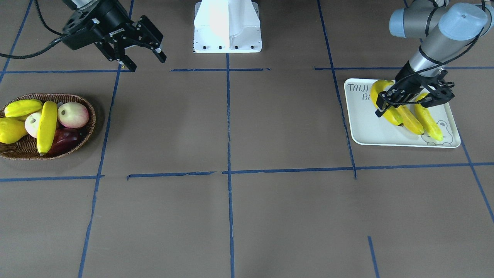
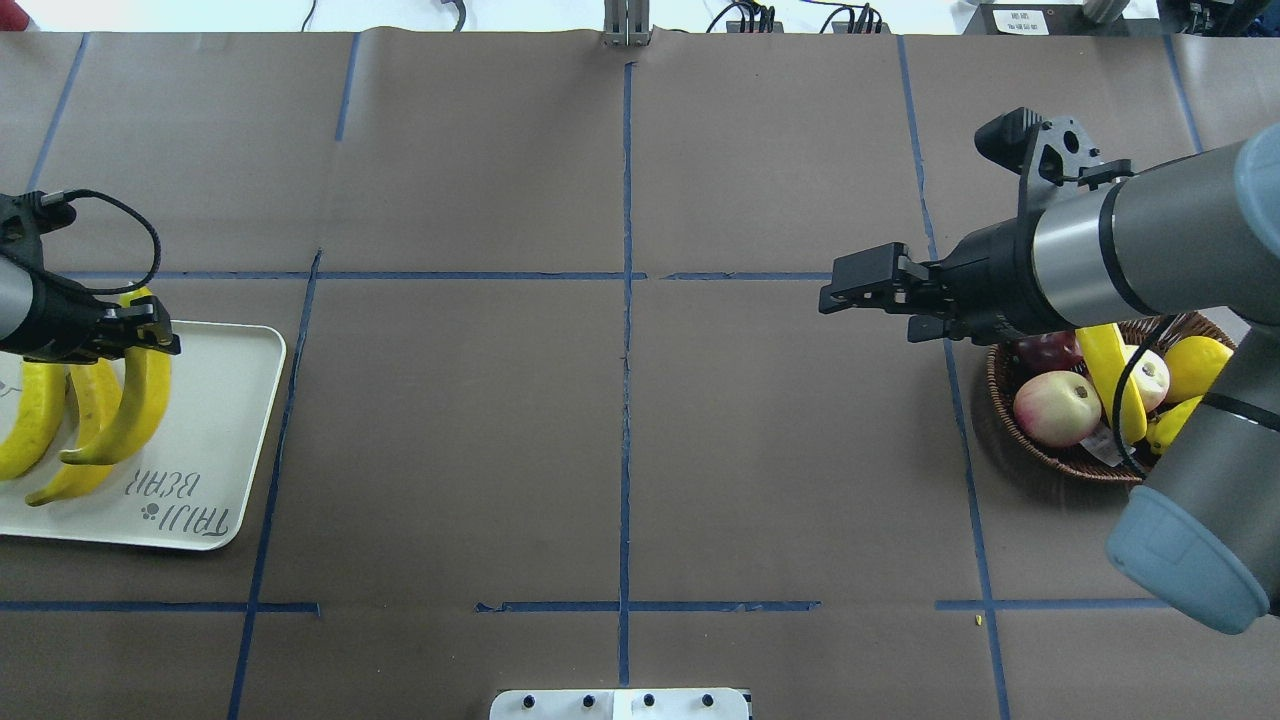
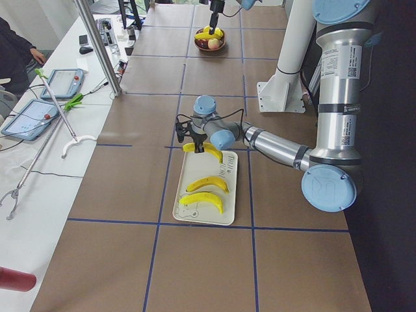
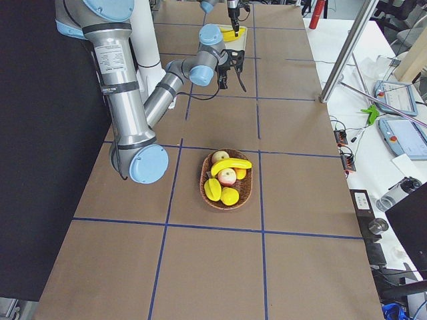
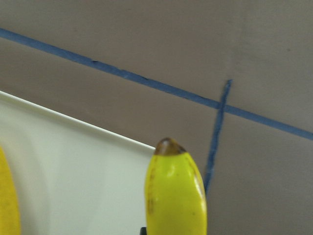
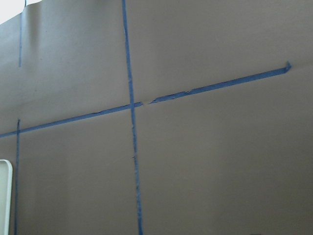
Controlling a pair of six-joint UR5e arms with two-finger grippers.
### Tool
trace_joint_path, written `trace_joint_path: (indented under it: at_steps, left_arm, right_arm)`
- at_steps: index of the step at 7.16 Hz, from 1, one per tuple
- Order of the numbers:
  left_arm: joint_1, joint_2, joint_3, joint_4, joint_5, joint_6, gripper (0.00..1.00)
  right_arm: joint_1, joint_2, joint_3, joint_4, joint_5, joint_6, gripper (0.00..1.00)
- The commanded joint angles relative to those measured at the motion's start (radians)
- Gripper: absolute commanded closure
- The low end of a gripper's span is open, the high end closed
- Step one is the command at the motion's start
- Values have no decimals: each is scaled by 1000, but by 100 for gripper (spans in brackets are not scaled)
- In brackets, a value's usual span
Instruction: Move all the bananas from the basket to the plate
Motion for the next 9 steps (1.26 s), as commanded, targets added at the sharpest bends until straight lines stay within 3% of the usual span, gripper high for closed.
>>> trace_joint_path:
  at_steps: [1, 2, 4, 6, 9]
  left_arm:
    - [4, 74, 9, -1, 51, 67, 95]
    - [6, 74, 19, -5, 60, 68, 1]
    - [6, 74, 24, -12, 101, 70, 0]
    - [6, 72, 19, -25, 89, 67, 0]
    - [6, 69, 24, -61, 88, 67, 0]
  right_arm:
    - [37, -156, 21, 4, 7, -165, 0]
    - [81, -219, 20, 8, 32, -268, 0]
    - [182, -232, -46, -59, 64, -480, 0]
    - [256, -210, -91, -227, 47, -792, 0]
    - [249, -213, -207, -223, -14, -823, 0]
